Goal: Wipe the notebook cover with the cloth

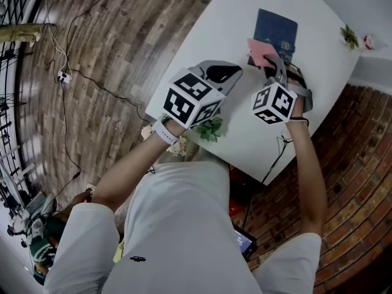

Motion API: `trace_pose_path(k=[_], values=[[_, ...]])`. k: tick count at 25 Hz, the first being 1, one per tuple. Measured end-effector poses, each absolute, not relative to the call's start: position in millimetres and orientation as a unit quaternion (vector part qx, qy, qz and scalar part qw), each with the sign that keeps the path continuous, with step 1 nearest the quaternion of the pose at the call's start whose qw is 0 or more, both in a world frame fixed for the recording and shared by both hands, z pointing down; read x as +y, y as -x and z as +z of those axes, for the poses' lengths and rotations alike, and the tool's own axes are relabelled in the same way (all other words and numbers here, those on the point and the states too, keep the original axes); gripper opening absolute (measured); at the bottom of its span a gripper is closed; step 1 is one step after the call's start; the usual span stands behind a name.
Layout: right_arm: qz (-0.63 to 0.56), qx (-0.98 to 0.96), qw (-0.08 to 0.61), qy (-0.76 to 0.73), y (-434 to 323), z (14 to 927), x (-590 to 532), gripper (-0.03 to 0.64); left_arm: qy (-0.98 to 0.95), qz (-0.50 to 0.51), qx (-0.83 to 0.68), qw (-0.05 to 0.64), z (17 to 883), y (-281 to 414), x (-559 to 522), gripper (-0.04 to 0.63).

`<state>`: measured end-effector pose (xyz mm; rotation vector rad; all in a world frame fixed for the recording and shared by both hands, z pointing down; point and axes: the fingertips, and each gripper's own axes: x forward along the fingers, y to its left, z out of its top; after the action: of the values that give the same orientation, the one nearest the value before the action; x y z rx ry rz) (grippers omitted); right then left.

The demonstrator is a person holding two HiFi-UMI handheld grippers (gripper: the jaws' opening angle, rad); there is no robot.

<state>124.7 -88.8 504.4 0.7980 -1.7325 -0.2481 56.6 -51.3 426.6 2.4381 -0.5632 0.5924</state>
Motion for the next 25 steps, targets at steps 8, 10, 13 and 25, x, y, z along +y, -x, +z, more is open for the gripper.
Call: trace_pose_path(k=[8, 10, 13, 25], values=[[-0.122, -0.710, 0.582, -0.376, -135, 506, -162, 0.018, -0.908, 0.212, -0.223, 0.285, 427, -50, -67, 0.019], [-0.133, -0.697, 0.586, -0.390, -138, 510, -181, 0.018, -0.906, 0.210, -0.228, 0.289, 429, -46, -70, 0.019], [-0.130, -0.686, 0.589, -0.407, -145, 520, -203, 0.018, -0.904, 0.215, -0.224, 0.294, 434, -44, -71, 0.019], [-0.087, -0.670, 0.646, -0.356, -153, 563, -243, 0.018, -0.897, 0.223, -0.225, 0.308, 445, -34, -84, 0.020]])
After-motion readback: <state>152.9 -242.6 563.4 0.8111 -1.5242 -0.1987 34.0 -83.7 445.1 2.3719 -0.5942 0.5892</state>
